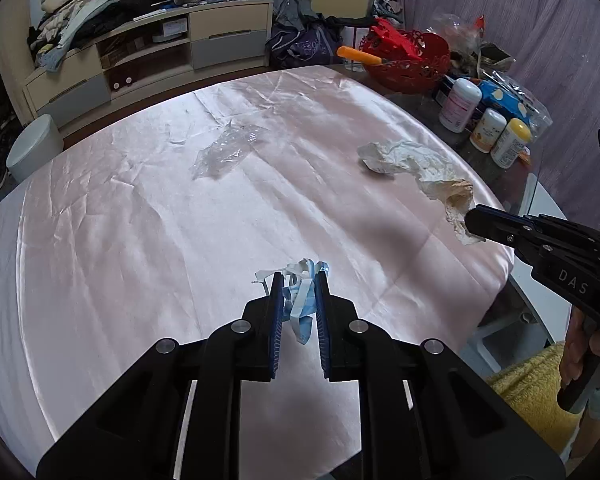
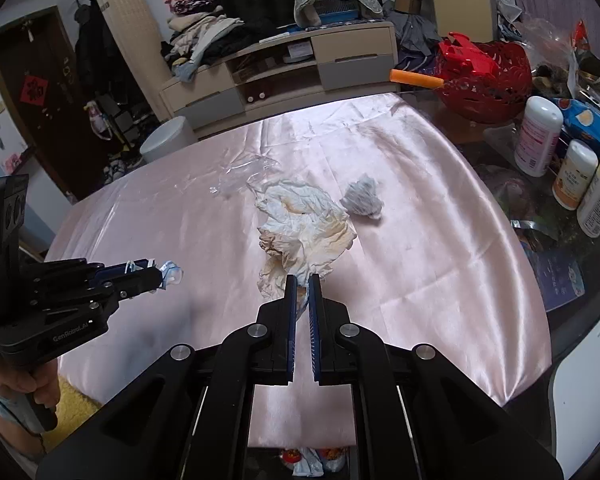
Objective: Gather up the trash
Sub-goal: 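Grasp the blue-white wrapper with the left tool while the right tool grasps the tissue, then lower the wrapper and tissue into the black bin and open both tools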
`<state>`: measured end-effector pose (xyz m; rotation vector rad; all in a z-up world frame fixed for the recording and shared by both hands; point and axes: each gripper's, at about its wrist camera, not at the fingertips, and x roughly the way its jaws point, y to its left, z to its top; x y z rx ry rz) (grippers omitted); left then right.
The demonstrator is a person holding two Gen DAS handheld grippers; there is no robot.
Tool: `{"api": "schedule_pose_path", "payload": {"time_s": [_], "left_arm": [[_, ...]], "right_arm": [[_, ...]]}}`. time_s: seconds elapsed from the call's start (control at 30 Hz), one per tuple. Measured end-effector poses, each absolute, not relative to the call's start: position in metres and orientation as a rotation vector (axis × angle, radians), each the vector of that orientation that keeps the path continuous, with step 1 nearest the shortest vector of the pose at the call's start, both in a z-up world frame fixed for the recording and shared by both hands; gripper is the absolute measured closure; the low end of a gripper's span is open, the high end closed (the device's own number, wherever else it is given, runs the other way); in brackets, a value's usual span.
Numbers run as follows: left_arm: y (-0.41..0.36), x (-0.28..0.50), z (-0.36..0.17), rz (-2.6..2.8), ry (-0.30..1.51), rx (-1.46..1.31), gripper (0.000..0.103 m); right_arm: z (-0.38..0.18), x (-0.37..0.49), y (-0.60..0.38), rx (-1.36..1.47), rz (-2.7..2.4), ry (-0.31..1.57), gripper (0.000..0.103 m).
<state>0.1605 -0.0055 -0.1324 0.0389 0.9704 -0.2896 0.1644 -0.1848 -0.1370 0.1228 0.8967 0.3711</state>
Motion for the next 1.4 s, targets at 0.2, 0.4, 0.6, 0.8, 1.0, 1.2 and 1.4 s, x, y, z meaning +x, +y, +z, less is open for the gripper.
{"api": "schedule_pose_path", "payload": {"time_s": [0.2,0.4,0.6,0.8,1.0,1.2,1.4], "left_arm": [[-0.014,0.111,-0.123,-0.323,0.957,0.038,0.089],[-0.026,0.066,-0.132,-0.349,0.981,0.041,0.089],[-0.037,0.033,-0.155,-0.380,1.032,0.037,0.089],[-0.046,0.009,-0.189,-0.403,1.095,0.053,0.089],[-0.051,0.000,-0.237,-0.422,1.216,0.025,0.089],[-0.049,0.000,-0.268,-0.405,1.286,0.016,0.089],[-0.053,0.003,-0.288,-0.419,1.349,0.037,0.089]], "right_arm": [[-0.129,0.122,-0.197,0.127,0.353,0.905,0.095],[-0.141,0.075,-0.206,0.142,0.351,0.945,0.095],[-0.169,0.031,-0.217,0.189,0.351,1.025,0.095],[-0.198,0.003,-0.213,0.184,0.350,1.098,0.095],[-0.232,-0.006,-0.210,0.235,0.346,1.193,0.095],[-0.265,-0.002,-0.208,0.267,0.342,1.305,0.095],[-0.283,0.006,-0.199,0.243,0.332,1.358,0.095]]}}
